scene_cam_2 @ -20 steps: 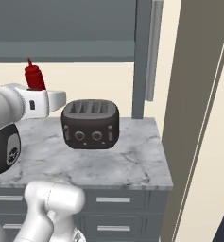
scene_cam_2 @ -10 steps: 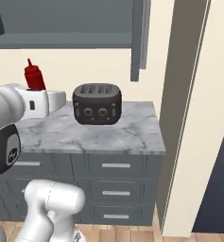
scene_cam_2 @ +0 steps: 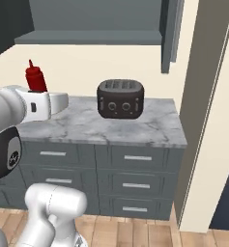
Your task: Take 2 condiments from the cabinet and move them on the counter near the stove.Make sure the condiments are lined up with each other, next to each other.
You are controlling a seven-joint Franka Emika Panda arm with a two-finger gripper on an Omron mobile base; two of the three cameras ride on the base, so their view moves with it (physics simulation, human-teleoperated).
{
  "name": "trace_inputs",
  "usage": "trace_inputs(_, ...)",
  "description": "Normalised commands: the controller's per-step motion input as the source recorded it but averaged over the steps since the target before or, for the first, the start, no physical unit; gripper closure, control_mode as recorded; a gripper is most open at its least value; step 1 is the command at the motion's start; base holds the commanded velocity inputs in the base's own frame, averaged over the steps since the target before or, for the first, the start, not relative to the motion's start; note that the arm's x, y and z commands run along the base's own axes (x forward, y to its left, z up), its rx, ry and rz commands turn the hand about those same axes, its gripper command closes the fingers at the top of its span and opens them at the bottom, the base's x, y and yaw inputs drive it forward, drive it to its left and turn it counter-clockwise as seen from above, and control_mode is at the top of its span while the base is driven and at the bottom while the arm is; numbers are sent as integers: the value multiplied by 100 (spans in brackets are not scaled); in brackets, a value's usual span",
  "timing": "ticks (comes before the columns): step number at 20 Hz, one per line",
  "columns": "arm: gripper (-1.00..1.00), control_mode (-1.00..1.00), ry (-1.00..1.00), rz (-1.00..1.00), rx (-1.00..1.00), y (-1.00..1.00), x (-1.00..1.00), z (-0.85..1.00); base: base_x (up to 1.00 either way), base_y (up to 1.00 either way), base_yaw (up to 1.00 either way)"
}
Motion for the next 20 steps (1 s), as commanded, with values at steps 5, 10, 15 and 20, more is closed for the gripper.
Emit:
trace_inputs(5,100,100,0,0,0,0,0,0,-36,63,7)
trace_inputs(10,100,100,0,0,0,0,0,0,-29,63,7)
trace_inputs(15,100,100,0,0,0,0,0,0,-7,65,7)
trace_inputs(20,100,100,0,0,0,0,0,0,0,73,5)
